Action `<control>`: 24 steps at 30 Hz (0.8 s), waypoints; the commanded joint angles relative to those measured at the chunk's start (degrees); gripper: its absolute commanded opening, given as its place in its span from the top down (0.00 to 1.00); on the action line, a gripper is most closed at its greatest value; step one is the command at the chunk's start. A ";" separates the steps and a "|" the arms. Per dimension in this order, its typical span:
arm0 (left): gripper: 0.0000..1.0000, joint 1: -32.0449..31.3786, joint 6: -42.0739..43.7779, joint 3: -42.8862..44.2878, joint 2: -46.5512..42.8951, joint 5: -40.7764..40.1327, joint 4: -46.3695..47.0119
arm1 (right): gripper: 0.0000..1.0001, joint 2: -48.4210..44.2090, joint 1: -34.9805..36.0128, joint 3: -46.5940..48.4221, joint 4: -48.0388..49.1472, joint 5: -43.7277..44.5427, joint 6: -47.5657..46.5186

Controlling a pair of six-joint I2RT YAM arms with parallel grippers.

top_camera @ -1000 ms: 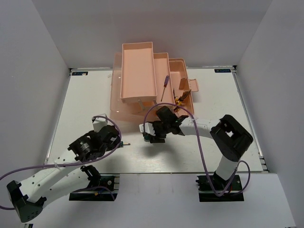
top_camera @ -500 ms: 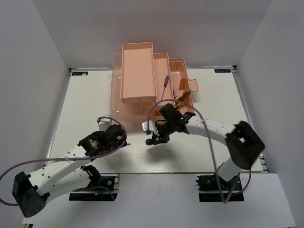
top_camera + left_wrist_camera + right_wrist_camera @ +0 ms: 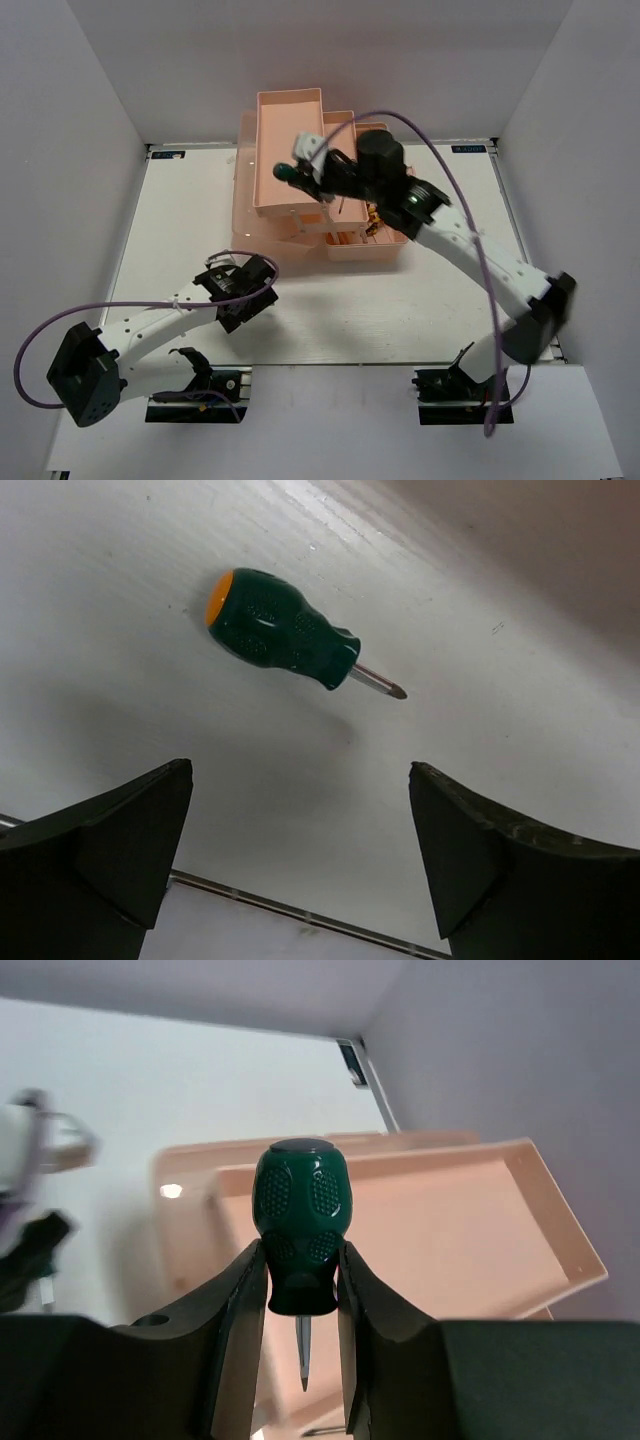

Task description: Sort the tools into containers

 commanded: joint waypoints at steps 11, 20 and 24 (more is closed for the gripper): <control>0.01 1.91 -18.58 1.28 1.20 -2.19 -1.48 | 0.43 28.64 -2.62 32.11 -11.56 13.34 1.39; 0.02 3.66 -20.95 -1.00 6.91 -5.01 2.73 | 0.39 9.67 -6.57 8.01 -4.78 5.43 9.82; 0.09 5.68 -20.95 -2.86 9.20 -6.85 7.83 | 0.39 1.41 -8.50 -2.88 -3.98 3.14 10.00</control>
